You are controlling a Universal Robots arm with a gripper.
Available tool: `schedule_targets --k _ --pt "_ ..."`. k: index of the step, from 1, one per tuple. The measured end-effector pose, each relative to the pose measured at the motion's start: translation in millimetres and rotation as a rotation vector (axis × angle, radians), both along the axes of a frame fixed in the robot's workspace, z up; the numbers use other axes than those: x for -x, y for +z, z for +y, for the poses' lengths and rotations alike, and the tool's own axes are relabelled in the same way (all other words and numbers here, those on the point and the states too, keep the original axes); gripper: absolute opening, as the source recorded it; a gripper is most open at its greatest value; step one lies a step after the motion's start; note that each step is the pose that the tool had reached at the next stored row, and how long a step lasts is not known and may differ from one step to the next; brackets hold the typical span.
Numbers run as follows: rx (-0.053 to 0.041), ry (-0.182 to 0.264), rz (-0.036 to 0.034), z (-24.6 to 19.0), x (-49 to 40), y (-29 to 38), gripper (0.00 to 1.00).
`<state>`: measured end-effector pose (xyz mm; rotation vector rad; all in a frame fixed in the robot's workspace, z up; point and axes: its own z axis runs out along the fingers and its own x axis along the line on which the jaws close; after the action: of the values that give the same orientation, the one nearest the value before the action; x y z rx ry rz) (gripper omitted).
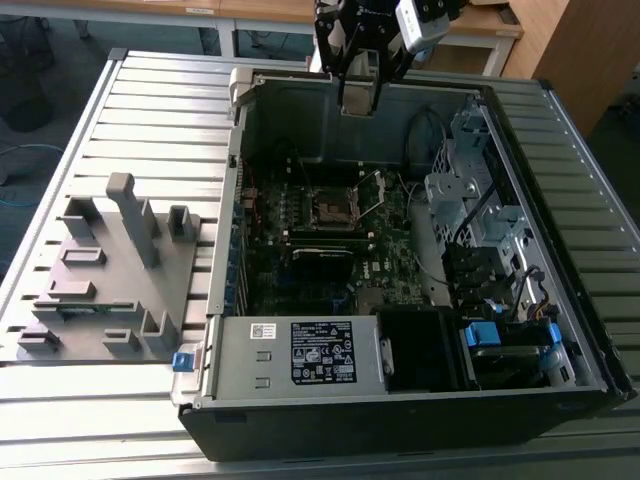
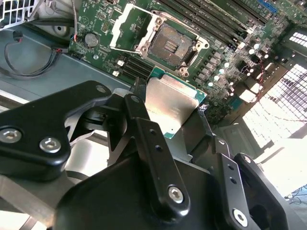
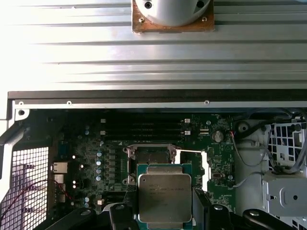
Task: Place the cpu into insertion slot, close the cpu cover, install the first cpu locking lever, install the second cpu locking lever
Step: 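Place the cpu into insertion slot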
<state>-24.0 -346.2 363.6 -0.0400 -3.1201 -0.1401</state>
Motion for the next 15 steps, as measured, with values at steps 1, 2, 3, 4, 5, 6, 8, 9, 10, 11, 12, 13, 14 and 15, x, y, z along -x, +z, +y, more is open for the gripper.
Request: schedule_targets --k 1,2,3,4,5,6,8,9,10,11,12,13,14,15 --pt "-0.0001 0.0 -0.0001 0.0 0.0 -0.3 0.54" --pt "-0.0001 0.0 -0.0001 0.0 0.0 -0.6 0.54" --pt "0.0 0.0 0.0 0.0 0.0 -0.8 0.54" --pt "0.0 0.0 0.0 0.0 0.0 -0.9 0.54" --pt "0.0001 0.0 0.0 0.0 0.3 -2.1 0.54" --pt "0.0001 0.0 0.0 0.0 1.3 -2.4 0.54" --pt "0.0 0.0 0.0 0.0 1.3 -2.6 0.54" --pt "-0.0002 0.0 -0.0001 0.0 1.3 -3.3 0.54" --pt "0.0001 0.0 0.0 0.0 1.3 -3.6 0.54" --pt "0.0 0.0 0.0 0.0 1.3 -4.0 0.54" --pt "0.0001 0.0 0.0 0.0 1.3 -4.5 0.54" --pt "0.0 0.0 0.0 0.0 1.3 -5.1 0.54" --pt "0.0001 0.0 0.0 0.0 1.3 -5.5 0.54" --pt "0.0001 0.0 0.0001 0.0 1.3 -5.7 0.54"
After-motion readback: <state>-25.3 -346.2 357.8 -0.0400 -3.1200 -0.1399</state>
